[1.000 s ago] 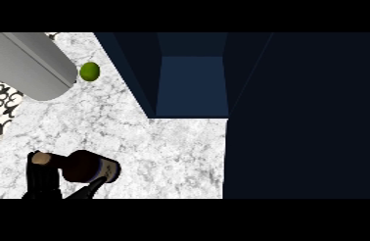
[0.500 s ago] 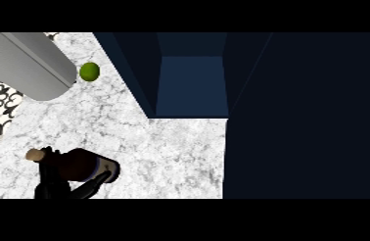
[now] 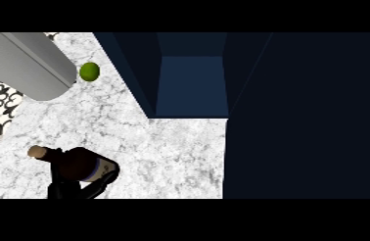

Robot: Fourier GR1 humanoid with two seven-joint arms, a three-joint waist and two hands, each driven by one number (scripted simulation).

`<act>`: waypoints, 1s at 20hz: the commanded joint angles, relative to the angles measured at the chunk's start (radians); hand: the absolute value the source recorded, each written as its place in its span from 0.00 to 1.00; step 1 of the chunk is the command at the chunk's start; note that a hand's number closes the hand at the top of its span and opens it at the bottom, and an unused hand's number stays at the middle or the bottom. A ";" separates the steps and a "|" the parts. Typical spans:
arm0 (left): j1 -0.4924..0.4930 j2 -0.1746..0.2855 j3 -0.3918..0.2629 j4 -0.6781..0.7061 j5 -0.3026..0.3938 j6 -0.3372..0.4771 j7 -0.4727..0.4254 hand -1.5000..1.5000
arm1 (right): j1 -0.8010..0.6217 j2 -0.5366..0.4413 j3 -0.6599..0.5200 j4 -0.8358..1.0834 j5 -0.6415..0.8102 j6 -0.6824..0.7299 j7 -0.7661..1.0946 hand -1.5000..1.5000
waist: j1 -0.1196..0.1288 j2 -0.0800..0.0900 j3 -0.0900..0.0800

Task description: Pick up the wine, place it into the cabinet and close the cabinet

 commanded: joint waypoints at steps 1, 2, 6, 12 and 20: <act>-0.047 -0.003 0.025 0.037 0.046 -0.053 -0.007 0.00 | 0.043 0.012 0.019 -0.093 -0.003 -0.021 0.049 0.00 | -0.002 -0.001 0.000; -0.051 -0.007 0.003 0.110 0.090 -0.062 -0.080 0.00 | 0.056 0.005 -0.011 -0.009 -0.020 0.037 -0.051 0.00 | -0.002 0.000 0.000; -0.041 -0.002 0.050 0.183 0.078 -0.141 -0.138 0.00 | 0.076 0.027 0.020 -0.037 0.018 0.017 -0.041 0.00 | -0.002 0.000 0.000; -0.063 -0.007 0.000 0.209 0.100 -0.138 -0.179 1.00 | 0.042 0.039 0.051 0.014 0.065 0.021 -0.065 0.00 | 0.000 0.000 0.000; -0.094 0.002 0.025 0.322 0.070 -0.224 -0.214 1.00 | 0.007 -0.009 -0.038 -0.001 -0.039 0.019 0.004 0.00 | 0.000 0.000 0.000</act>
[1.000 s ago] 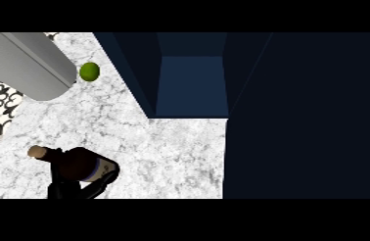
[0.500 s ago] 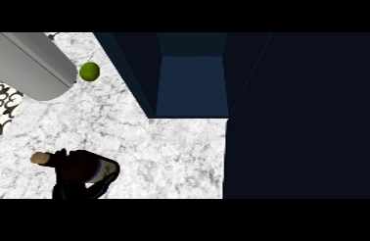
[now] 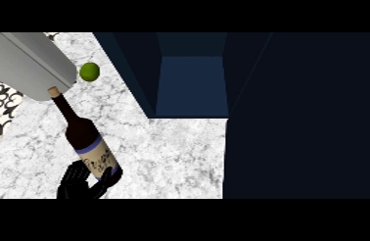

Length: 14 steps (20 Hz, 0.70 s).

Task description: Pick up the wine, place it into the cabinet and close the cabinet

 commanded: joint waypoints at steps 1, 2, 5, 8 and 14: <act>-0.032 0.043 0.020 0.006 0.016 -0.016 0.058 1.00 | 0.011 -0.008 -0.036 0.028 -0.024 0.028 -0.038 0.00 | 0.000 0.000 -0.001; 0.020 0.003 -0.009 -0.017 -0.007 -0.030 -0.009 1.00 | 0.025 0.007 0.018 0.001 0.037 0.019 -0.021 0.00 | 0.001 0.000 -0.001; 0.023 0.034 -0.066 0.030 -0.059 -0.124 -0.034 1.00 | -0.032 0.004 0.012 -0.006 0.016 -0.027 0.043 0.00 | 0.001 0.000 -0.001; 0.027 0.089 -0.154 0.082 -0.133 -0.285 -0.075 1.00 | -0.020 0.005 -0.023 0.069 0.004 0.012 -0.046 0.00 | -0.002 0.003 -0.001; -0.015 0.148 -0.130 0.224 -0.168 -0.420 -0.217 1.00 | -0.009 -0.006 -0.034 0.025 -0.022 0.004 -0.005 0.00 | -0.002 0.001 -0.001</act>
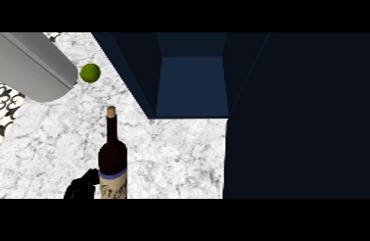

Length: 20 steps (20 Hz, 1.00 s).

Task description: Pick up the wine, place it into the cabinet and close the cabinet

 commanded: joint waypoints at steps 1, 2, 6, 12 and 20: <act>-0.021 -0.015 -0.004 0.129 -0.036 -0.056 -0.090 1.00 | 0.066 0.023 0.016 -0.014 0.011 0.018 -0.035 0.00 | -0.001 0.005 -0.009; 0.000 0.015 -0.006 0.107 -0.023 -0.112 -0.091 1.00 | -0.082 -0.008 -0.010 0.057 0.014 -0.024 0.014 0.00 | 0.006 0.006 -0.010; 0.063 0.024 -0.019 -0.032 0.003 -0.152 -0.071 1.00 | 0.021 -0.014 -0.022 0.034 -0.006 0.039 -0.043 0.00 | 0.004 0.004 -0.009; 0.170 -0.036 -0.101 -0.361 0.017 -0.069 0.073 1.00 | 0.016 -0.002 -0.024 0.038 -0.011 0.023 -0.035 0.00 | 0.009 0.003 -0.008; 0.187 -0.020 -0.116 -0.676 0.094 0.014 0.365 1.00 | -0.005 0.015 0.010 0.010 0.014 -0.014 0.005 0.00 | 0.005 0.004 -0.009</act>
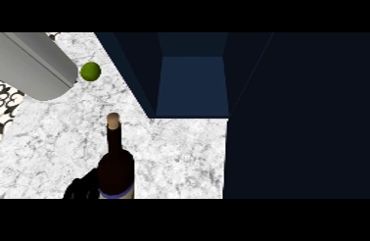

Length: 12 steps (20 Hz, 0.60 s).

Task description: Pick up the wine, place it into the cabinet and close the cabinet

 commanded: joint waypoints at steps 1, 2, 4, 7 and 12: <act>0.070 -0.015 -0.044 -0.195 0.017 0.034 0.097 1.00 | 0.059 -0.020 -0.020 -0.064 -0.049 0.028 0.024 0.00 | -0.002 0.000 0.000; 0.010 -0.045 -0.062 -0.230 0.012 0.105 0.185 1.00 | 0.031 0.027 0.039 -0.039 0.034 -0.008 -0.006 0.00 | -0.002 0.000 0.000; -0.039 -0.072 -0.060 -0.229 0.006 0.136 0.188 1.00 | 0.023 0.025 0.046 0.008 0.041 -0.001 -0.008 0.00 | -0.003 0.001 -0.001; -0.010 -0.056 -0.073 -0.376 0.019 0.186 0.304 1.00 | 0.059 0.016 0.018 -0.046 -0.013 0.012 -0.003 0.00 | -0.004 0.000 0.000; -0.084 -0.092 -0.172 -0.481 -0.026 0.362 0.361 1.00 | 0.057 -0.024 -0.042 -0.029 -0.063 0.040 0.001 0.00 | -0.006 0.000 0.000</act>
